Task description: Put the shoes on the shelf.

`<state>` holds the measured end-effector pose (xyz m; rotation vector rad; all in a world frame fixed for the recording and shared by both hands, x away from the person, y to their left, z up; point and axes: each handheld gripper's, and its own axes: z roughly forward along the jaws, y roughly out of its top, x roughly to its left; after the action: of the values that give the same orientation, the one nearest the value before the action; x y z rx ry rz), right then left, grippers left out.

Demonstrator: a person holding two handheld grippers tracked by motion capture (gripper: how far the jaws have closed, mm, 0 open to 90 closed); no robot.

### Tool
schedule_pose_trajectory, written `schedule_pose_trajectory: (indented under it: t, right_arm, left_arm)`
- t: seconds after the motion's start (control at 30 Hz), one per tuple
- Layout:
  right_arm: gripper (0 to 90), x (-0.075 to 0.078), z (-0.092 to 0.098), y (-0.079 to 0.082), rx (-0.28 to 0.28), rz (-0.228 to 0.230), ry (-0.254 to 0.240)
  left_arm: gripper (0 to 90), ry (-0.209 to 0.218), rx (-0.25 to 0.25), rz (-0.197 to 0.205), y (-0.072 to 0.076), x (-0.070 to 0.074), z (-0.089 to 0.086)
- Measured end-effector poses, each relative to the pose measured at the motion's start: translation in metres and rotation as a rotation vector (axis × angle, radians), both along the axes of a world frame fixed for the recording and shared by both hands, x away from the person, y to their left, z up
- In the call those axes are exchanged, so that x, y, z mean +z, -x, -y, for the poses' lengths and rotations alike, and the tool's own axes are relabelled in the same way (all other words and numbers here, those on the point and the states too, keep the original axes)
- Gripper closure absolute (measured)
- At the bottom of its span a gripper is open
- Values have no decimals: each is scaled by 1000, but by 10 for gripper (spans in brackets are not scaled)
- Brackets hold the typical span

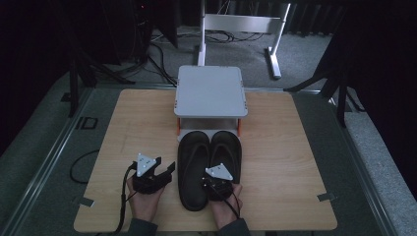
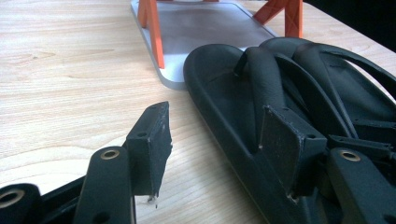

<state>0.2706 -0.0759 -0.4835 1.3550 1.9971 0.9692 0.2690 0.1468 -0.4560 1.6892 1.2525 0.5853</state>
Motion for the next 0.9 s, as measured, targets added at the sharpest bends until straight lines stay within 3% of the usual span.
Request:
schedule_pose_trajectory:
  t: [0.3,0.4,0.77,0.9]
  right_arm:
    - [714,1,5,-3,7,-13,-30]
    - [762,0,9,-5,-18,-8,-44]
    - [711,2,6,-11,2,-16,-35]
    - [649,3,6,-16,11,-19,-34]
  left_arm:
    - [431,1,2,0,0,0,0]
    - [432,1,3,-2,0,0,0]
    - [432,1,4,-2,0,0,-1]
    - [432,3,5,-2,0,0,-2]
